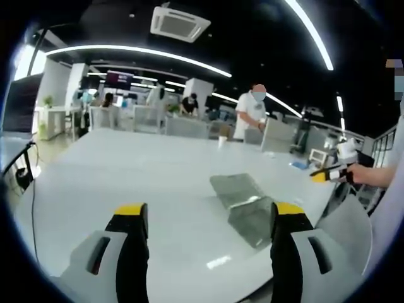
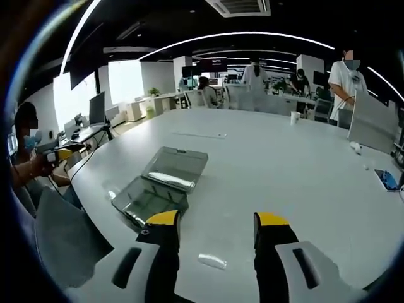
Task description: Insert the divider into the dual guide fixture by aligning both edges with the guide slots and pushing it downward to the bottom, including one-sided entry, uneven engagement, binding, and posture correction.
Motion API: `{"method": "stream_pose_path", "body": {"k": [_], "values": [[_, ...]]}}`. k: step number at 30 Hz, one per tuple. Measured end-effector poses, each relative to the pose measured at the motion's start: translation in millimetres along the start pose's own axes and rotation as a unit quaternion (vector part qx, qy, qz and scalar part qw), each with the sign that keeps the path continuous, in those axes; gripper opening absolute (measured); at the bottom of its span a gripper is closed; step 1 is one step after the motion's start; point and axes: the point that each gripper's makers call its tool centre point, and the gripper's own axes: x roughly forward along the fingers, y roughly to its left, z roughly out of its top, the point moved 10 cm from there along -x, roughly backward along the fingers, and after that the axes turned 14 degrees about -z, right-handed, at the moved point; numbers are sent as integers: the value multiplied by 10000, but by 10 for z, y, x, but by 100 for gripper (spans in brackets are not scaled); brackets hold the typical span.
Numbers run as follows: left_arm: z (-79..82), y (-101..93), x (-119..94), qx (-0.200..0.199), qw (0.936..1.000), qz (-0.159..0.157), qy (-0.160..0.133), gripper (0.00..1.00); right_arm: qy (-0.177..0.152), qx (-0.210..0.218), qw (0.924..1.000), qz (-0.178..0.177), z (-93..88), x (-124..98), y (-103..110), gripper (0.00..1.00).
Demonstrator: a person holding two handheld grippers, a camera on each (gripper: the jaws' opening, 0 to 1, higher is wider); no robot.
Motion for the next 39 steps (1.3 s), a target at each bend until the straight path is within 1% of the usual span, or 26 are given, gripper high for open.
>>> {"method": "stream_pose_path", "body": {"k": [5, 6, 7, 9, 11, 12, 14, 15, 16, 20, 22, 23, 25, 26, 27, 28, 30, 34, 35, 39], "values": [[2, -2, -7, -8, 10000, -6, -11, 77, 92, 78, 9999, -14, 15, 34, 36, 43], [4, -4, -8, -5, 10000, -9, -17, 77, 183, 95, 9998, -44, 10, 48, 41, 42], [5, -4, -9, -6, 10000, -9, -22, 77, 177, 103, 9998, -49, 12, 59, 45, 42], [10, -5, -11, -9, 10000, -7, -40, 77, 329, 126, 9993, -84, -5, 90, 49, 42], [15, -7, -12, -16, 10000, -9, -60, 77, 404, 157, 9990, -116, -19, 131, 63, 42], [16, -7, -13, -13, 10000, -12, -58, 77, 518, 191, 9984, -139, -33, 142, 67, 42], [16, -5, -14, -10, 10000, -12, -59, 78, 558, 224, 9981, -126, -46, 184, 87, 42], [18, -4, -16, -14, 10000, -10, -66, 77, 669, 239, 9974, -117, -67, 210, 95, 42], [19, -3, -17, -15, 10000, -5, -71, 77, 667, 234, 9974, -121, -70, 221, 99, 42], [24, 3, -24, -14, 10000, 6, -76, 77, 828, 270, 9961, -164, -103, 296, 133, 43], [23, 6, -25, -13, 10000, 12, -64, 78, 1004, 297, 9943, -211, -128, 338, 135, 42], [25, 6, -24, -12, 10000, 9, -69, 78, 1012, 336, 9940, -246, -137, 366, 137, 43], [26, 8, -23, -8, 10000, 13, -66, 78, 1164, 404, 9920, -259, -158, 383, 149, 42], [26, 7, -20, -8, 10000, 14, -67, 78, 1137, 473, 9919, -299, -163, 403, 155, 43], [27, 7, -19, -9, 10000, 12, -70, 78, 1211, 529, 9907, -315, -176, 415, 159, 43], [29, 5, -15, -9, 10000, 14, -73, 78, 1348, 511, 9889, -348, -201, 436, 158, 42], [30, 5, -11, -5, 10000, 14, -71, 78, 1379, 513, 9883, -398, -222, 466, 160, 43], [34, 7, -4, -10, 10000, 16, -77, 78, 1632, 530, 9842, -438, -289, 517, 162, 43], [34, 8, -4, -11, 10000, 17, -75, 78, 1618, 506, 9845, -442, -294, 528, 171, 44], [29, 16, -3, -17, 10000, 21, -63, 78, 1746, 490, 9822, -480, -342, 571, 180, 44]]}}
